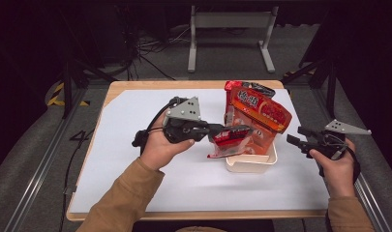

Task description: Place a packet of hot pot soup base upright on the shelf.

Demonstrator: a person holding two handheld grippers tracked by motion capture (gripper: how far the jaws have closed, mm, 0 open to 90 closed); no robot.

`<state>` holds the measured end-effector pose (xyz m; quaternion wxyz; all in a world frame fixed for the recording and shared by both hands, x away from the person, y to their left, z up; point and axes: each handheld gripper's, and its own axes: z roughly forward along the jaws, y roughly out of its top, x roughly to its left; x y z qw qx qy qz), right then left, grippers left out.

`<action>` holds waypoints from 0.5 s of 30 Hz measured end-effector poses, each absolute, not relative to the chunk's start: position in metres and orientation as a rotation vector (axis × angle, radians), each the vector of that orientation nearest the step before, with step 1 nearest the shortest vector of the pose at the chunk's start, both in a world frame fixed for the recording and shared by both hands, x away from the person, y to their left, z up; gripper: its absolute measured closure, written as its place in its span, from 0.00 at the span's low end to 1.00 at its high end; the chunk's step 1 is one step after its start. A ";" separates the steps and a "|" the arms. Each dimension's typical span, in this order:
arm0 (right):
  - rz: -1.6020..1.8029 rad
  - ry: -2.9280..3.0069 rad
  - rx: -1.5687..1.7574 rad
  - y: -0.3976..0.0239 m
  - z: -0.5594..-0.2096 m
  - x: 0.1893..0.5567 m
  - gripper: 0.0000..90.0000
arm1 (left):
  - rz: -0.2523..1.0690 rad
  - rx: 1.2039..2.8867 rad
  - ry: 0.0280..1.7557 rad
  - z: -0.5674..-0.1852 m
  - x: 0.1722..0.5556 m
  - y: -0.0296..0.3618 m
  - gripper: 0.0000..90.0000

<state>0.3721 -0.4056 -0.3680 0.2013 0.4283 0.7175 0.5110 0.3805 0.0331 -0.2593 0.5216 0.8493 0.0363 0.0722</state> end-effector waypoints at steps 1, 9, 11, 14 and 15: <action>1.427 2.005 1.197 -0.406 -0.368 0.372 0.36 | 0.172 2.037 0.084 -0.259 0.381 0.031 1.00; 1.434 2.002 1.198 -0.406 -0.368 0.372 0.36 | 0.189 2.025 0.034 -0.263 0.386 0.016 1.00; 1.436 2.002 1.197 -0.407 -0.368 0.372 0.36 | 0.186 2.018 0.020 -0.265 0.387 0.012 1.00; 1.435 2.004 1.197 -0.407 -0.368 0.372 0.36 | 0.181 2.009 0.003 -0.266 0.387 0.006 1.00; 1.435 2.004 1.197 -0.407 -0.369 0.372 0.36 | 0.183 2.008 -0.003 -0.266 0.388 0.005 1.00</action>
